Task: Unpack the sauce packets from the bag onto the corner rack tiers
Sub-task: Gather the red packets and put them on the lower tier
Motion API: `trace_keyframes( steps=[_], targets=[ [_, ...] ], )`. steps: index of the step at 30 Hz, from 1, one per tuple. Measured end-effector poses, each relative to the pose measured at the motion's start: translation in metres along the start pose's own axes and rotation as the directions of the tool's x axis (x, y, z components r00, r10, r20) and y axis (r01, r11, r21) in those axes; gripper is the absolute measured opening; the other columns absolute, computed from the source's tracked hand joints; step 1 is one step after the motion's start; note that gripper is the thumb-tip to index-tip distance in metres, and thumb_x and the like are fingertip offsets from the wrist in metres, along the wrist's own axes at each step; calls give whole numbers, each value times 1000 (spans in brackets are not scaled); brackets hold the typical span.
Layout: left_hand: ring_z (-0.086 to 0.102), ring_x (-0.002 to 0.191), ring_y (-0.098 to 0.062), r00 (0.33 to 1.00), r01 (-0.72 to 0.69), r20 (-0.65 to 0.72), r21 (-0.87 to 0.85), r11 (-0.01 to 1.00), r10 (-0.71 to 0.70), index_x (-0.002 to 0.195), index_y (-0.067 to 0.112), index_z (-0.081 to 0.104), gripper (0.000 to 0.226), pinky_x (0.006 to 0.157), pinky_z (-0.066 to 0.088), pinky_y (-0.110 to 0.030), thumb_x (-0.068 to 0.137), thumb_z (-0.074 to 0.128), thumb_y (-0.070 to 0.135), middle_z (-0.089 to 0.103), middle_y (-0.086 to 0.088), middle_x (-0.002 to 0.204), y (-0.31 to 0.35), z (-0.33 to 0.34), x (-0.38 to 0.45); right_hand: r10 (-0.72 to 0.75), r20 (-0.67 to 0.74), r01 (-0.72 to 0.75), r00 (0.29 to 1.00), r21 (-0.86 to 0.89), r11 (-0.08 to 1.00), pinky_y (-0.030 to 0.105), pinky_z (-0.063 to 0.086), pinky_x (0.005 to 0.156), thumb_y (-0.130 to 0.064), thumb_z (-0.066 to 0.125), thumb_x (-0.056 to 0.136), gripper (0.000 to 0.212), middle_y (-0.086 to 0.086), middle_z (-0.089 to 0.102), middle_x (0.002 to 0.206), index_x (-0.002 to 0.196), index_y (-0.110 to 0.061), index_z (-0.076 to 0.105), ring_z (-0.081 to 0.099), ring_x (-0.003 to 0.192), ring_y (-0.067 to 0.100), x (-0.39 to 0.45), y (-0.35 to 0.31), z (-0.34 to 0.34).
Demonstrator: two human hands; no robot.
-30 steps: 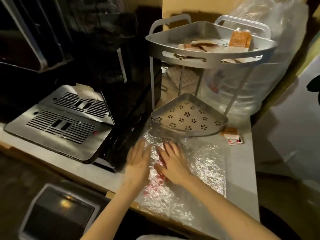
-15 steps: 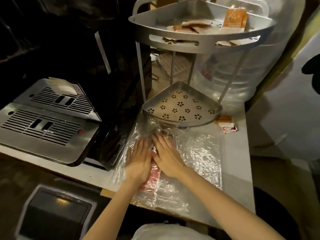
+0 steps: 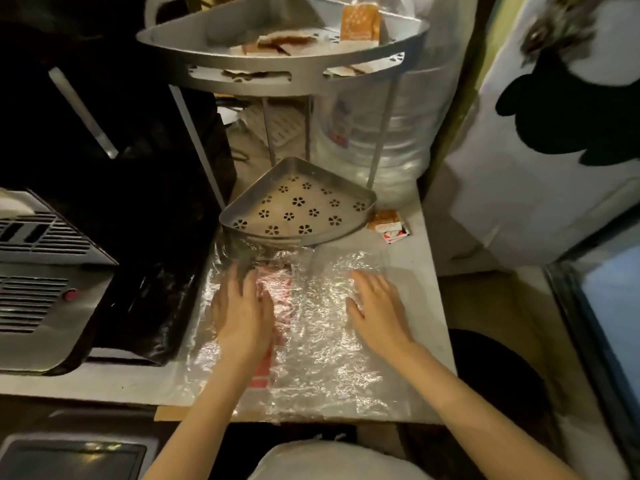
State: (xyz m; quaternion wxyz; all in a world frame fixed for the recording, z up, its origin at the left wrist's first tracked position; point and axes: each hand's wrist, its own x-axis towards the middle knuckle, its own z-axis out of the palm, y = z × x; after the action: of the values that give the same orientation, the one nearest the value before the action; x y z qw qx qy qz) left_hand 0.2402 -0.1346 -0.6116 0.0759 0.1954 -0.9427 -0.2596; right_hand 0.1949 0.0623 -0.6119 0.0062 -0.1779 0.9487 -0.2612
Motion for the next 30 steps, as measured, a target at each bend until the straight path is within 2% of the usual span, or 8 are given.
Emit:
trace_keyframes(
  steps=[5,8,11,15,20,24,27,30],
  targets=[
    [-9,142,-16,949,-309,130,213,927,287,145,28,11,67,115,-8,-42,85,11,58,-4,-2,156,23,21,-16,199,5,-195,980,-165,967,35,31,102,-46,46,90,67,4,41,141,143,-14,22,37,125,22,-13,24,-7],
    [-25,138,-19,932,-335,250,326,884,261,141,31,-13,73,112,-15,-48,77,-4,66,-26,-1,151,23,38,-19,330,-21,-326,944,-223,919,36,34,99,-60,45,84,79,8,40,139,141,-9,26,37,123,24,-17,29,-9],
    [-26,137,-22,931,-333,259,324,885,255,141,30,-17,70,106,-22,-45,80,-5,62,-28,-2,151,19,46,-21,401,-15,-395,916,-217,893,35,37,92,-63,47,81,71,7,49,124,127,-10,43,41,114,23,-17,28,-8],
    [-20,138,-23,929,-345,240,289,893,282,142,30,-6,61,108,-19,-43,85,-6,51,-19,-2,152,15,47,-21,438,-37,-440,898,-45,897,34,41,85,-46,58,82,46,6,55,112,110,-11,50,48,104,23,-16,24,-6],
    [-16,139,-22,938,-334,196,276,901,287,142,29,-3,48,110,-14,-42,99,16,30,-17,-3,151,14,44,-19,445,69,-448,893,224,865,31,48,65,-17,59,87,40,2,61,85,121,-9,40,59,75,18,-13,13,-11],
    [6,141,-27,939,-339,156,262,904,307,143,27,11,53,113,6,-49,97,36,20,4,-6,153,6,45,-14,546,206,-563,812,521,642,28,50,60,-5,68,77,37,9,65,85,112,-2,58,62,71,19,-6,21,-20],
    [1,140,-24,941,-330,156,236,914,300,141,29,7,49,114,1,-47,94,17,40,2,-6,152,2,40,-12,557,312,-618,770,583,527,20,38,50,-3,70,73,21,7,64,79,94,-5,70,52,60,12,0,26,-36],
    [-15,139,-22,950,-294,169,205,933,263,141,34,-3,58,115,-7,-44,86,0,55,-9,-3,152,0,39,-10,507,289,-570,812,580,582,29,47,58,-3,67,75,4,9,64,72,76,-6,68,59,64,19,7,24,-46]
  ],
)
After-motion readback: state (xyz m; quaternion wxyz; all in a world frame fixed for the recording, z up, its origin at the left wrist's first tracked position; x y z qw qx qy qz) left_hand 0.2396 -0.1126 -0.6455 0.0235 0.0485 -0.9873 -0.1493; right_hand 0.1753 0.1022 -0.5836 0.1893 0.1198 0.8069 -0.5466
